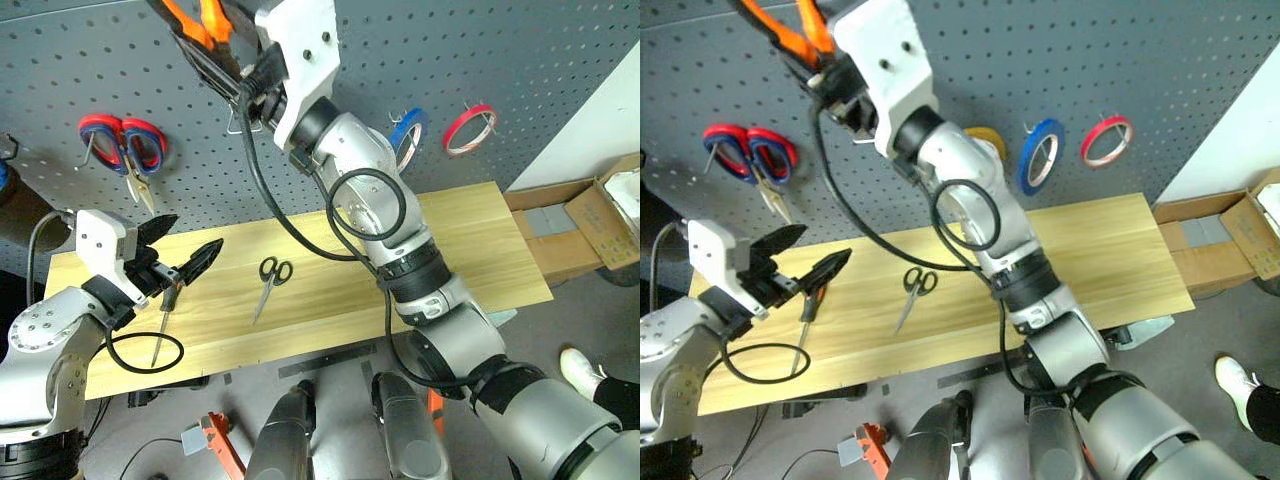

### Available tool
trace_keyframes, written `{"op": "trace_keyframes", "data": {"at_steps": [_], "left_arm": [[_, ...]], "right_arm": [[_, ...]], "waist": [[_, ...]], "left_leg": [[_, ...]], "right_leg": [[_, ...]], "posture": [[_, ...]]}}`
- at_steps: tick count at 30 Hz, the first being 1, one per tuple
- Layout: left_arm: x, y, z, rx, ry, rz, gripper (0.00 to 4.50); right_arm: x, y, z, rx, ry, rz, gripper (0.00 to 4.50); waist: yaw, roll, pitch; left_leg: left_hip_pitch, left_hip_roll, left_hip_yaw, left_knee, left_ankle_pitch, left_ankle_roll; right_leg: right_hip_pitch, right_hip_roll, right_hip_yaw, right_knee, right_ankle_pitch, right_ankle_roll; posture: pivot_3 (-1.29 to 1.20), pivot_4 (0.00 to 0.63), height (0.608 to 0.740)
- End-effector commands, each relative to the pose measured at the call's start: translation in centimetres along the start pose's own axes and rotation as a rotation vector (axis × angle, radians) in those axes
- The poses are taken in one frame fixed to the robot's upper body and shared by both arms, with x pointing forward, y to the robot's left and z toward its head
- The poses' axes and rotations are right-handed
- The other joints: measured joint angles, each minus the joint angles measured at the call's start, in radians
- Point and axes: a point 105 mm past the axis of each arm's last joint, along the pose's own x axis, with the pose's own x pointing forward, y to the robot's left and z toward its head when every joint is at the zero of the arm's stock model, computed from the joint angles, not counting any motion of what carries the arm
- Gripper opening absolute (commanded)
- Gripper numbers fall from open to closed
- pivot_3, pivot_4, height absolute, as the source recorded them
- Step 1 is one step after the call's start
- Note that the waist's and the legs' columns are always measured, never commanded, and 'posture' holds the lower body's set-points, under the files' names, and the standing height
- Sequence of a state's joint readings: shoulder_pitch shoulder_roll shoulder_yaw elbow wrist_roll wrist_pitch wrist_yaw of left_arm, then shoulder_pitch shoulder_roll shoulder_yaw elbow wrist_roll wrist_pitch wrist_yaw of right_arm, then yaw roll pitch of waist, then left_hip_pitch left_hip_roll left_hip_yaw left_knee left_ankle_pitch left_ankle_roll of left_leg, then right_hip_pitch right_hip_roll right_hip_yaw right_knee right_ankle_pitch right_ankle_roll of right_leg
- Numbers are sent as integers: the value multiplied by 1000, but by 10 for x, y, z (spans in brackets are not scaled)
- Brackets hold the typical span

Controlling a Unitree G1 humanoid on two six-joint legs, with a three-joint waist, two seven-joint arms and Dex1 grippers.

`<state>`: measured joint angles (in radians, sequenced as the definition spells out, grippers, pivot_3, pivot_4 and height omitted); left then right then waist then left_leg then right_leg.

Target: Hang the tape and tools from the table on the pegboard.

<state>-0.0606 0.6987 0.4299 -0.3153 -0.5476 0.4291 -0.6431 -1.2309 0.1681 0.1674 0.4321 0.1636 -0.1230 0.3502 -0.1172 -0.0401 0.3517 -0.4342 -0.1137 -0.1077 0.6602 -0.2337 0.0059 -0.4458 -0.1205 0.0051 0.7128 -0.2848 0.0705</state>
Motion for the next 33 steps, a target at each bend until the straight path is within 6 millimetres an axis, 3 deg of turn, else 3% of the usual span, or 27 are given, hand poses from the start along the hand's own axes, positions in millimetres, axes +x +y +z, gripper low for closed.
{"op": "trace_keyframes", "data": {"at_steps": [1,11,15,24,29,33], "left_arm": [[-4,-1,12,21,-46,20,4500],[6,-6,18,23,-77,4,4500],[11,-10,18,22,-81,-18,4500],[28,-18,29,37,-122,-75,4500],[32,-20,32,39,-131,-89,4500],[34,-19,33,40,-135,-93,4500]], "right_arm": [[30,39,37,67,-207,68,2045],[43,51,28,18,-260,83,2045],[41,39,12,37,-207,62,2045],[38,37,-14,44,-104,64,2045],[37,31,-20,45,-78,35,2044],[40,31,-12,47,-104,30,2044]], "waist": [[10,0,0],[37,0,0],[39,0,0],[41,0,0],[42,0,1],[46,0,1]], "left_leg": [[0,0,0,0,0,0],[0,2,0,0,0,-1],[0,2,0,0,-1,-2],[0,3,0,0,-1,-2],[0,3,0,0,-1,-3],[0,3,0,0,-1,-3]], "right_leg": [[0,0,0,0,0,-1],[0,2,-2,-1,1,-1],[0,2,-2,-1,1,-2],[0,2,-2,-1,1,-2],[-1,3,-2,-1,1,-2],[-1,3,-2,-1,1,-2]], "posture": [[48,327,740],[89,331,740],[93,333,740],[120,350,740],[118,358,740],[115,358,740]]}}
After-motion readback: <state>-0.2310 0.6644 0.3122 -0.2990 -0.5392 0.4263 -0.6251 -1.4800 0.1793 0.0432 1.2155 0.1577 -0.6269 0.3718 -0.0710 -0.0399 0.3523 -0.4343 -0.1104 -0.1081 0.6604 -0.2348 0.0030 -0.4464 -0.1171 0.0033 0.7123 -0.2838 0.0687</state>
